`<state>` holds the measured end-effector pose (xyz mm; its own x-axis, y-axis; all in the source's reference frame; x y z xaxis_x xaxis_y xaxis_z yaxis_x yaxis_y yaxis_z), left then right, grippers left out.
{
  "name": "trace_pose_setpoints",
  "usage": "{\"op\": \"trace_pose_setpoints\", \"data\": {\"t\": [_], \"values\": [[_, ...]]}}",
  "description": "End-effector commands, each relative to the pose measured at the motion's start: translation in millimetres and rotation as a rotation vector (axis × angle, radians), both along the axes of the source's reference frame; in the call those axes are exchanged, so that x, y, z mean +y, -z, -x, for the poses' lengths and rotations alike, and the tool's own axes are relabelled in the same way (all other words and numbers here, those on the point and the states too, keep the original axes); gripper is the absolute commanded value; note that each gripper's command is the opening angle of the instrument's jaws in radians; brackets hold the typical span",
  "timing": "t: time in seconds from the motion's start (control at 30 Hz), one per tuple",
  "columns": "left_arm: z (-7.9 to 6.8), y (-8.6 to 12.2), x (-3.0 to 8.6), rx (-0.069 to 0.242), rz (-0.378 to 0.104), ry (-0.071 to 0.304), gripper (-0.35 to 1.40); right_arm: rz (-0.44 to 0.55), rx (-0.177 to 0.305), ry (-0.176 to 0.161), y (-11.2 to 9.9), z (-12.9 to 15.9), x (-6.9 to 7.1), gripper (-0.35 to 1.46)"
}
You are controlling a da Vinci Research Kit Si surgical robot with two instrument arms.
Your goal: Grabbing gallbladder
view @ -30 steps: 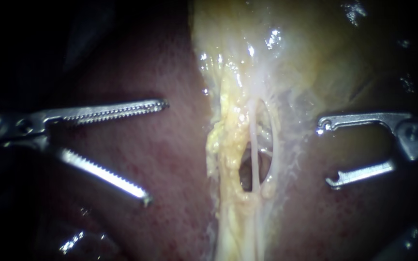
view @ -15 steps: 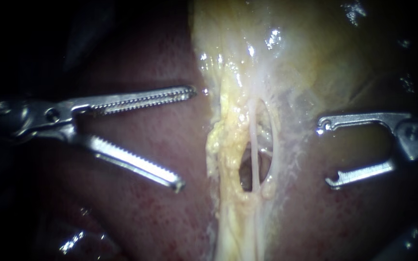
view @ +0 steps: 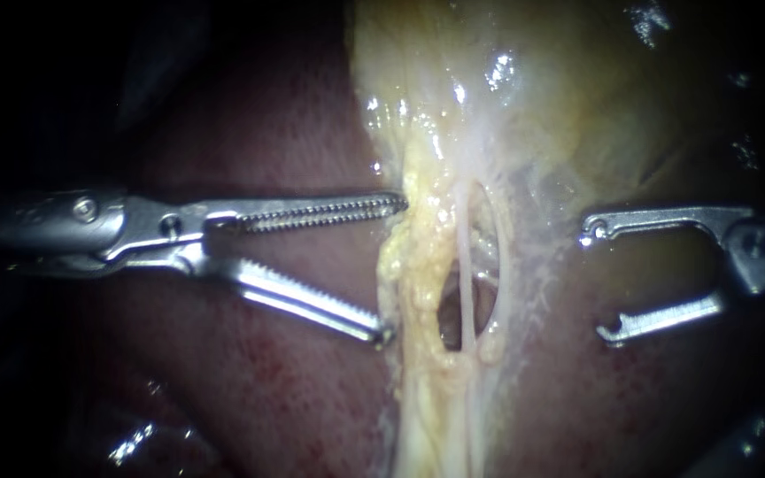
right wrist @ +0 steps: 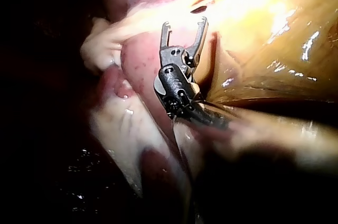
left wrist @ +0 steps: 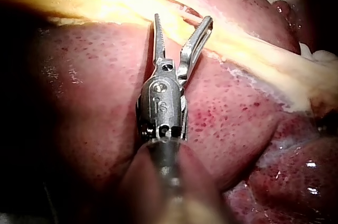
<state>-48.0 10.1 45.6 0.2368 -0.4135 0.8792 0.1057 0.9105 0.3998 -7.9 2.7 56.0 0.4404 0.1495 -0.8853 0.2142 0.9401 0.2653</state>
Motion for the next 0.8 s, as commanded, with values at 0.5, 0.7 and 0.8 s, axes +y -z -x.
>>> {"op": "trace_pose_setpoints", "data": {"t": [0.5,0.7,0.8], "values": [[0.9,-1.0,0.9,0.031,-0.032,0.023,0.19,0.000,0.000,0.000,0.0,0.1,0.0,0.57],[0.4,-1.6,1.0,0.048,-0.037,0.023,-0.27,0.000,0.000,0.000,0.0,0.1,0.0,0.57],[0.0,-2.0,1.2,0.054,-0.037,0.022,-0.35,0.000,0.000,0.000,0.0,0.1,0.0,0.57]]}}
